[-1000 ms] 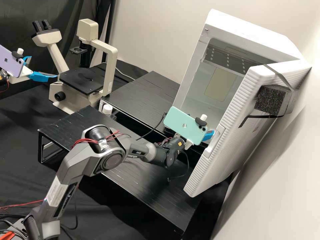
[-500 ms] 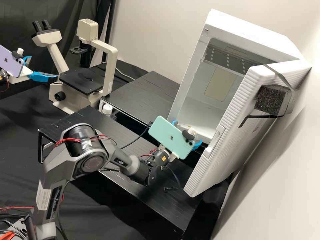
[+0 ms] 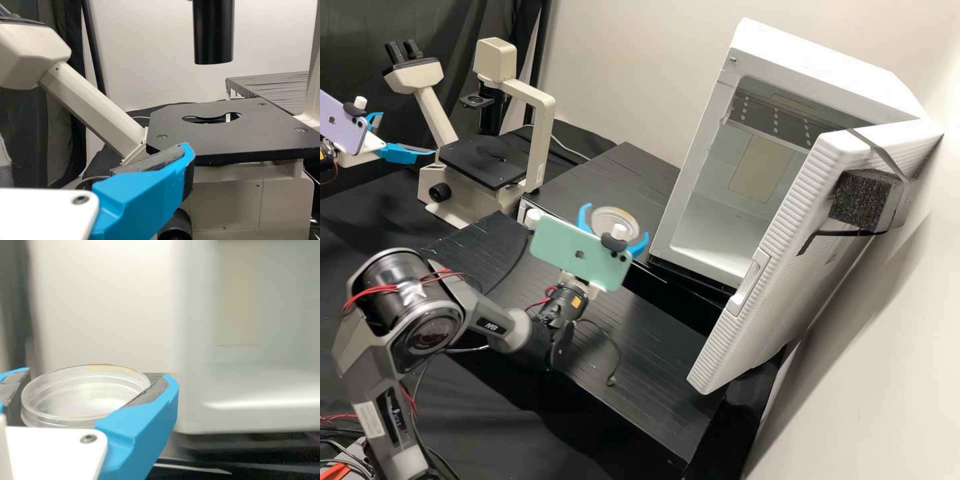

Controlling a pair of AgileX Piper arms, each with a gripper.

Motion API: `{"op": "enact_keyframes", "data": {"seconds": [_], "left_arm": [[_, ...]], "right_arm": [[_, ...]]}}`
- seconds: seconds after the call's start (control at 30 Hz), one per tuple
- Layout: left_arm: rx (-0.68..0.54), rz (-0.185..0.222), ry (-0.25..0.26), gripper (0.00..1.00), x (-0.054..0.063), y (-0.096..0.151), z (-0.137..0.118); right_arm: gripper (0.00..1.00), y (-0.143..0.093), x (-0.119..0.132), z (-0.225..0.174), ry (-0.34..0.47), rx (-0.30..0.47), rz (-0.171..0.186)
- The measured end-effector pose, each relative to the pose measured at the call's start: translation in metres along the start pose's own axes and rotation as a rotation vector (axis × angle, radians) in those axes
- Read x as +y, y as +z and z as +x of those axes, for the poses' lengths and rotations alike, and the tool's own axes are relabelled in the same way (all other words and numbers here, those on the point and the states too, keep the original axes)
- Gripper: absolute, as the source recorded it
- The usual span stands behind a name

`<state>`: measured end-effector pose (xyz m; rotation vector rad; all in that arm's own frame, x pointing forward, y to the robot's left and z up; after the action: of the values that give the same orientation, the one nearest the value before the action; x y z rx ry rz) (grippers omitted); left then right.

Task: Take out the petri dish and place it under the microscope.

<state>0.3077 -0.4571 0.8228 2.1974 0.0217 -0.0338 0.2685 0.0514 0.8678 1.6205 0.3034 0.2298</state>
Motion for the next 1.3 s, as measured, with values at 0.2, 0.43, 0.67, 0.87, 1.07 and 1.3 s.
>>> {"op": "enact_keyframes", "data": {"seconds": [0.2,0.43,0.67,0.87,1.07,1.3], "left_arm": [[0.0,0.0,0.0,1.0,0.0,0.0,0.0],[0.0,0.0,0.0,1.0,0.0,0.0,0.0],[0.0,0.0,0.0,1.0,0.0,0.0,0.0],[0.0,0.0,0.0,1.0,0.0,0.0,0.0],[0.0,0.0,0.0,1.0,0.0,0.0,0.0],[0.0,0.0,0.0,1.0,0.0,0.0,0.0]], "right_arm": [[0.0,-0.04,-0.037,0.009,-0.064,0.114,-0.019],[0.0,-0.065,-0.073,0.019,-0.116,0.105,-0.052],[0.0,-0.086,-0.104,0.038,-0.152,0.103,-0.054],[0.0,-0.105,-0.128,0.06,-0.172,0.128,-0.053],[0.0,-0.122,-0.147,0.087,-0.196,0.153,-0.07],[0.0,-0.134,-0.164,0.117,-0.206,0.115,-0.092]]}}
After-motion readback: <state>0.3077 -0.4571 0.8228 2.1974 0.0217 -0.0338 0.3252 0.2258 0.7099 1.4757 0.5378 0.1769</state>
